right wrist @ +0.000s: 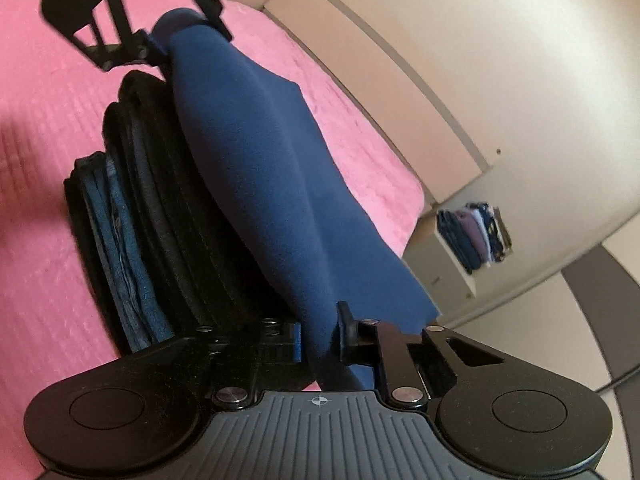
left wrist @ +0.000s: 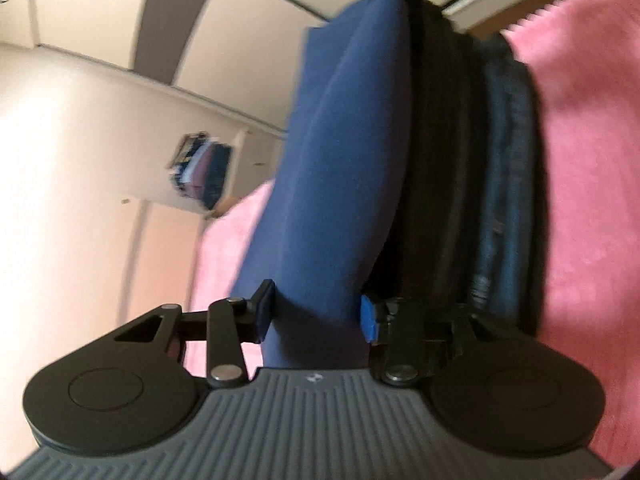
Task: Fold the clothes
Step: 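Lower the tank top onto the stack of dark clothes with both grippers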
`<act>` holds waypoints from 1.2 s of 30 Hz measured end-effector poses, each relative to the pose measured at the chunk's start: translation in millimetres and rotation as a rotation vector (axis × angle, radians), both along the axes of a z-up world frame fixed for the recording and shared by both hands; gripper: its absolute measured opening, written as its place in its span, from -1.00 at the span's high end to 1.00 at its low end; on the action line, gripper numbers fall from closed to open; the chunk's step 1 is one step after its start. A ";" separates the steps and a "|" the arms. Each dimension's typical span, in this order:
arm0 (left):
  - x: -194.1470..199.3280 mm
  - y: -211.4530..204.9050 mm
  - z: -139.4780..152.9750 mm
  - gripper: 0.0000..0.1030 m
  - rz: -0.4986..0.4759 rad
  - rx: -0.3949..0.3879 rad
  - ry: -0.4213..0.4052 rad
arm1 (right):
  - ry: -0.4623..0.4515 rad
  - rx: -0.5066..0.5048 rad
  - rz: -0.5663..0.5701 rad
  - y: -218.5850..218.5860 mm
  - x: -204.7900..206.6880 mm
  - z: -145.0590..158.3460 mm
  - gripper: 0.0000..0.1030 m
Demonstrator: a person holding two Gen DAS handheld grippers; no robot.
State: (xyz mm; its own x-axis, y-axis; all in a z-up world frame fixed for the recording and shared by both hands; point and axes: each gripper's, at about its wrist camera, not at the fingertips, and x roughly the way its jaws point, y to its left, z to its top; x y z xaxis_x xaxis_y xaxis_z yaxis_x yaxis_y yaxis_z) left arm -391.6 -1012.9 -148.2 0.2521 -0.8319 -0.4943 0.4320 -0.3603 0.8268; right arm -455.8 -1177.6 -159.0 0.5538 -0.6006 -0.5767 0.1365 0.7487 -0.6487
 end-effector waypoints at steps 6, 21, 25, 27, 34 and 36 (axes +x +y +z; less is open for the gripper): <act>3.1 6.1 -14.3 0.37 0.004 0.068 0.019 | -0.004 -0.030 0.035 -2.8 5.8 27.9 0.80; 26.2 -34.9 73.4 0.42 0.037 -0.132 0.009 | -0.034 -0.110 0.009 -11.8 10.6 49.8 0.80; 16.0 -21.8 41.5 0.37 0.004 -0.063 -0.001 | 0.060 -0.073 0.030 3.8 -6.2 12.5 0.80; 10.8 -15.3 25.6 0.35 -0.012 -0.029 -0.005 | 0.055 -0.073 0.019 4.8 -7.9 16.0 0.80; 2.7 1.3 -3.2 0.29 -0.055 0.044 -0.045 | 0.044 -0.032 0.014 9.9 -8.4 24.1 0.80; 7.4 -0.5 5.1 0.31 -0.046 0.019 -0.068 | 0.047 -0.026 0.006 15.0 -1.6 12.5 0.80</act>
State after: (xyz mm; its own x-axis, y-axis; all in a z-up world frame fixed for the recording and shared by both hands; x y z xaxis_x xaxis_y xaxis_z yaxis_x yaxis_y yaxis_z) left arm -384.2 -1013.4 -143.2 0.2473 -0.8343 -0.4928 0.3576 -0.3941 0.8466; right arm -457.4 -1162.6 -146.5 0.5297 -0.6124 -0.5869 0.1008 0.7324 -0.6733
